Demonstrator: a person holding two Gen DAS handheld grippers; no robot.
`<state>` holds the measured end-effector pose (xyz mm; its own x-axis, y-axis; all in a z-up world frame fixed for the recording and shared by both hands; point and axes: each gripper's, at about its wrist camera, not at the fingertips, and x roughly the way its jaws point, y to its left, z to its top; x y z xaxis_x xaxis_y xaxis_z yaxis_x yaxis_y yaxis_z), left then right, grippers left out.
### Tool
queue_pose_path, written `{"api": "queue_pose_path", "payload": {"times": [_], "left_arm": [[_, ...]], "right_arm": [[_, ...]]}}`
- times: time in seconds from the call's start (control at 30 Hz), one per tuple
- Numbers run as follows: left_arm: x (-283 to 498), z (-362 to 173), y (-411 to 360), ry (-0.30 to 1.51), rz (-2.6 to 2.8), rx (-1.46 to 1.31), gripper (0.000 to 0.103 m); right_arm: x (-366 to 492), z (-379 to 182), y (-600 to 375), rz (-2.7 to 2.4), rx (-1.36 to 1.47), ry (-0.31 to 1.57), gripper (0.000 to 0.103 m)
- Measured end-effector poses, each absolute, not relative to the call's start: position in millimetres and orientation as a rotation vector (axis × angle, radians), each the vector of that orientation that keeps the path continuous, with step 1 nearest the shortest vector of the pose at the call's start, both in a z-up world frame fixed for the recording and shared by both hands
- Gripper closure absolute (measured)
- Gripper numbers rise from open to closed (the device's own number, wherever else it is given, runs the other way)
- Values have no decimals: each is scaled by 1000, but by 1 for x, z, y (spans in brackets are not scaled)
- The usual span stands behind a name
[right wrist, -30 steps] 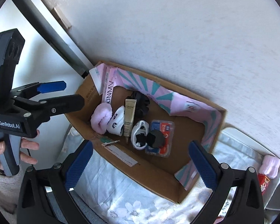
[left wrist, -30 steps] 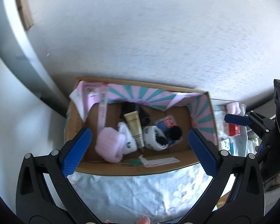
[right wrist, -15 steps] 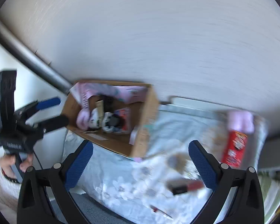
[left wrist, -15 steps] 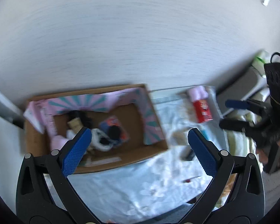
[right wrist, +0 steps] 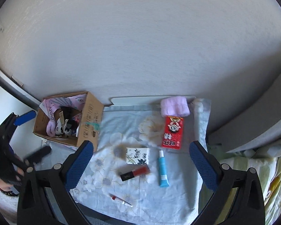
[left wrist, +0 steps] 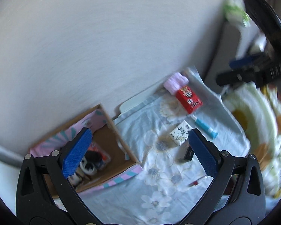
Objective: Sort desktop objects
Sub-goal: 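Move both grippers back over the items on the bed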
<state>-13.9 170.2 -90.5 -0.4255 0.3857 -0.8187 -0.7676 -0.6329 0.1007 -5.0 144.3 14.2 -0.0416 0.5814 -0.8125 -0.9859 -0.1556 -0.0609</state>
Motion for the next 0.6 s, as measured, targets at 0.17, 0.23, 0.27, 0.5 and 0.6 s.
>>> {"api": "queue_pose_path", "payload": {"times": [0.17,0.23,0.27,0.5,0.6], "left_arm": [[8,-130,216,843,1965,-988,0],[7,-149,231,883,1926,-1015,0],[7,-157,234,894,1909,-1028,0],[2,-215,261,943,1796,-1117,2],[2,-234,269,958,1762,-1147,4]], "right_arm": [[17,-7,156,1534,-903,693,1],[26,-22,164,1518,-926,718,1],[30,-28,168,1514,-933,735,1],[45,-66,194,1522,-959,824,1],[48,-81,207,1521,-984,819,1]]}}
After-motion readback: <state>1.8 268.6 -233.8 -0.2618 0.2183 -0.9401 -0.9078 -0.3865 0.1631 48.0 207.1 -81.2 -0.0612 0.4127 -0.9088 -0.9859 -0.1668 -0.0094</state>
